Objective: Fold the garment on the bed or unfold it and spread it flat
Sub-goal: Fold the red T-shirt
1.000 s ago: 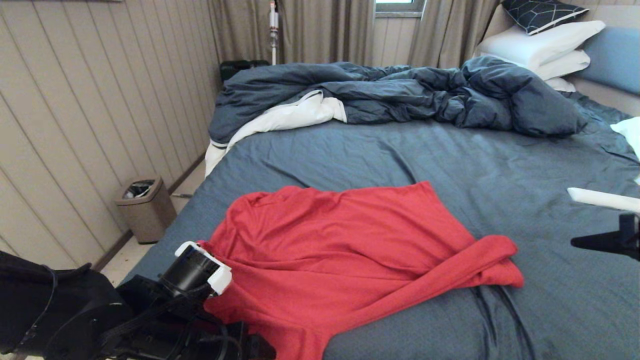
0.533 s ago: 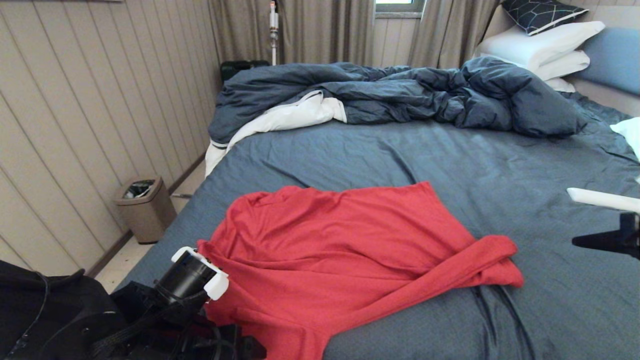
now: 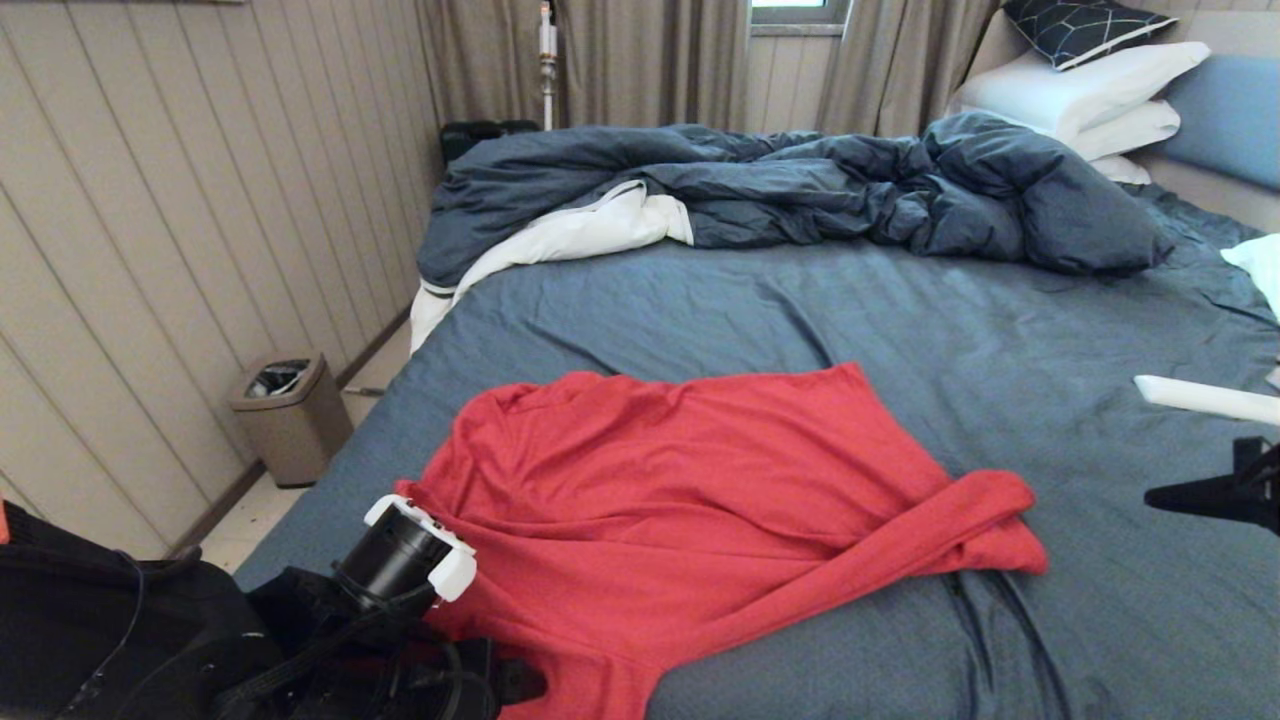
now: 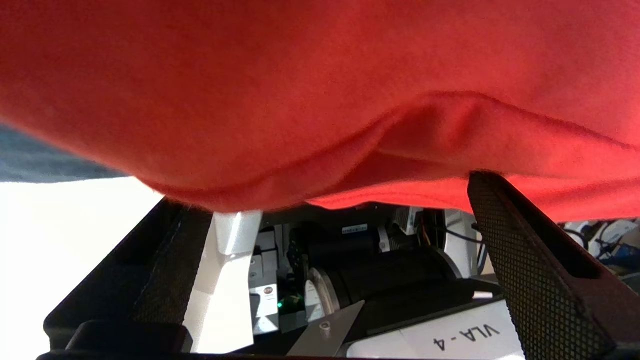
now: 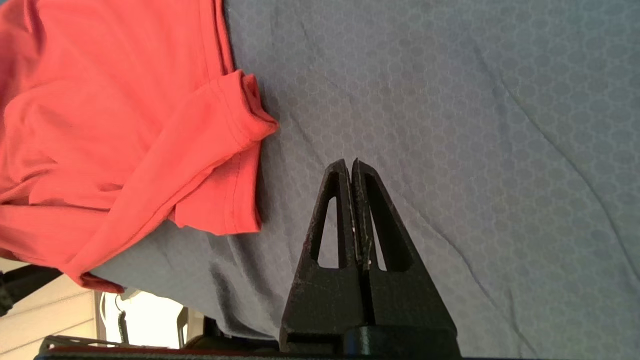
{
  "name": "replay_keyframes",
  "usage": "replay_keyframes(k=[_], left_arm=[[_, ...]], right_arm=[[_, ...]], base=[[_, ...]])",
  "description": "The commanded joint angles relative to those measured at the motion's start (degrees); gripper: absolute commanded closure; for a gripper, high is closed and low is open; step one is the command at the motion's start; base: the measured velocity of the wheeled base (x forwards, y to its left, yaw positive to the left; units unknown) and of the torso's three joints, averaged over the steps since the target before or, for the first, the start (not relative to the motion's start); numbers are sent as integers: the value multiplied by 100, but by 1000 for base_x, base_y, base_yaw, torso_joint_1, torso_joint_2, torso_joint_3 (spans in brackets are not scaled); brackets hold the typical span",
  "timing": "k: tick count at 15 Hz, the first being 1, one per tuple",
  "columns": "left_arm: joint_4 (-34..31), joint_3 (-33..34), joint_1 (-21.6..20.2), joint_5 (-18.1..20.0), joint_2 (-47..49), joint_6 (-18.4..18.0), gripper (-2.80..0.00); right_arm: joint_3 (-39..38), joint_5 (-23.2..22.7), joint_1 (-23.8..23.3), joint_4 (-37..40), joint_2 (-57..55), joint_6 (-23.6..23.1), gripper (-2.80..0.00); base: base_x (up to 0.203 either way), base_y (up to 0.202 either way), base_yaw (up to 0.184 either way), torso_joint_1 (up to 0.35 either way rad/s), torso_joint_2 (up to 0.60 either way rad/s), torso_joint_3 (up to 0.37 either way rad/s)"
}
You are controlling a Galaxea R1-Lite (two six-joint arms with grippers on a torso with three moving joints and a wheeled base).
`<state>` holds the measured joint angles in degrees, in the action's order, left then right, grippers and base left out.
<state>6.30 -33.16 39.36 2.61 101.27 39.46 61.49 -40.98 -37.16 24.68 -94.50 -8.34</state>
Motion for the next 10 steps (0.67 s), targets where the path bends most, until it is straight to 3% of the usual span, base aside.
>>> replay_keyframes(k=[1, 4, 5, 10], left_arm=[[11, -54, 33, 0, 119, 12, -280], [11, -235, 115, -15, 209, 26, -280], [11, -244, 159, -24, 227, 18, 0], [-6, -251, 238, -21, 203, 32, 0]], right_arm=[[36, -24, -2, 36, 36, -10, 0], [65, -24, 20, 28, 36, -19, 0], [74, -24, 24, 19, 28, -19, 0], [100, -32, 42, 19, 28, -19, 0]], base=[[0, 0, 0, 0, 0, 0], [0, 0, 0, 0, 0, 0], [0, 0, 0, 0, 0, 0], [0, 0, 0, 0, 0, 0]])
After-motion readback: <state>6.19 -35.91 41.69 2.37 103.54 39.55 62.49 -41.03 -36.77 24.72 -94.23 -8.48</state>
